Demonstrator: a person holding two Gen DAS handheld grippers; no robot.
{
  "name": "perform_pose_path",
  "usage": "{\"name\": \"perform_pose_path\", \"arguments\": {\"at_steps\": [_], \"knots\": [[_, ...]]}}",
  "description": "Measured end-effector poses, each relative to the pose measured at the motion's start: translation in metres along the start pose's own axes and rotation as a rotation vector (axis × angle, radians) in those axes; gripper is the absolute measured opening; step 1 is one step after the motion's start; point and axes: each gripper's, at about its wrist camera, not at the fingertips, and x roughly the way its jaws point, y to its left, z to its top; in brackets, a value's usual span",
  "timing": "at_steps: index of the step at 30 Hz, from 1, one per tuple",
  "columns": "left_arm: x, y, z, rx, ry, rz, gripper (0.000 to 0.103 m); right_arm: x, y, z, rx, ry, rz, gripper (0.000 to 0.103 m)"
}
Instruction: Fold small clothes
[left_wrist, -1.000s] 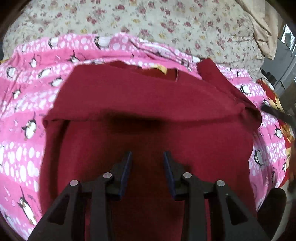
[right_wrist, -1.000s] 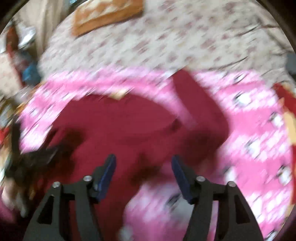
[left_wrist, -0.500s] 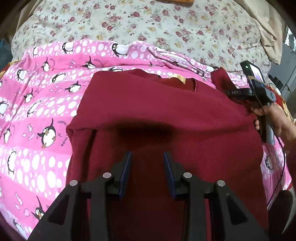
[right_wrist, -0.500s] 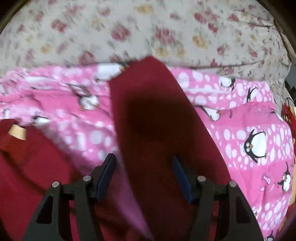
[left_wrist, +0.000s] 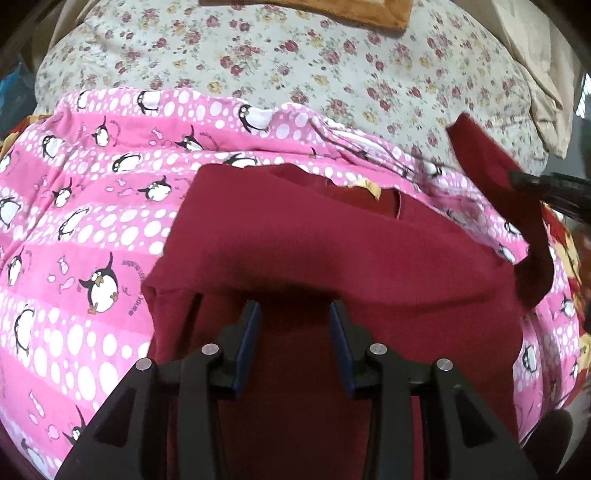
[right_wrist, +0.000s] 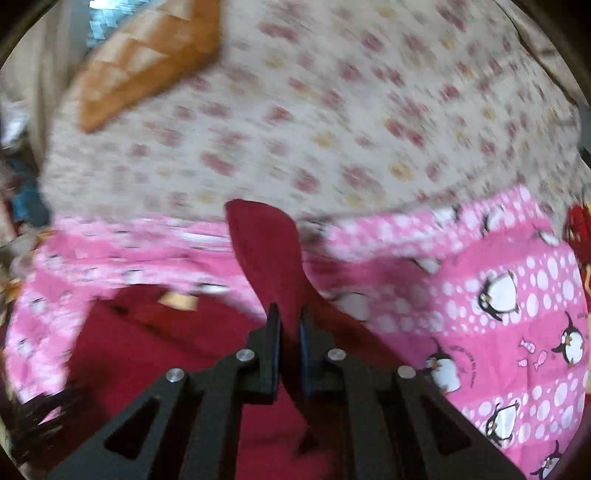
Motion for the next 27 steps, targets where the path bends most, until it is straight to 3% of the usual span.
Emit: {"name": "perform_pose_path", "arguments": {"at_steps": [5,7,10,12,15,18,22,25,27], "knots": [[-0.006,0.012,0.010,-0.063,-0.034,-0.046,0.019,-0.015,0.076,-0.017,-0.110,0.008,0.144,0.009],[-0.008,0.017,0.015,-0.089,-0.054,-0.065,0.022,-0.003,0.103,-0.034,-0.144,0.042,0.188,0.009],[-0.006,0.023,0.019,-0.112,-0.060,-0.094,0.026,0.035,0.136,-0.065,-0.193,0.132,0.186,0.010],[-0.003,0.027,0.021,-0.132,-0.052,-0.104,0.026,0.063,0.145,-0.086,-0.197,0.221,0.156,0.027],[0.000,0.029,0.023,-0.160,-0.045,-0.125,0.026,0.059,0.142,-0.103,-0.224,0.235,0.151,0.035],[0.003,0.024,0.027,-0.152,-0.047,-0.148,0.026,0.022,0.124,-0.106,-0.203,0.169,0.145,0.051],[0.018,0.004,0.036,-0.106,-0.016,-0.153,0.026,-0.027,0.080,-0.111,-0.116,0.082,0.138,0.064],[0.040,-0.015,0.039,-0.022,0.068,-0.078,0.026,-0.050,0.044,-0.117,-0.059,0.060,0.092,0.067],[0.049,-0.019,0.037,-0.010,0.089,-0.076,0.005,-0.057,0.015,-0.123,-0.004,0.051,0.047,0.067]]}}
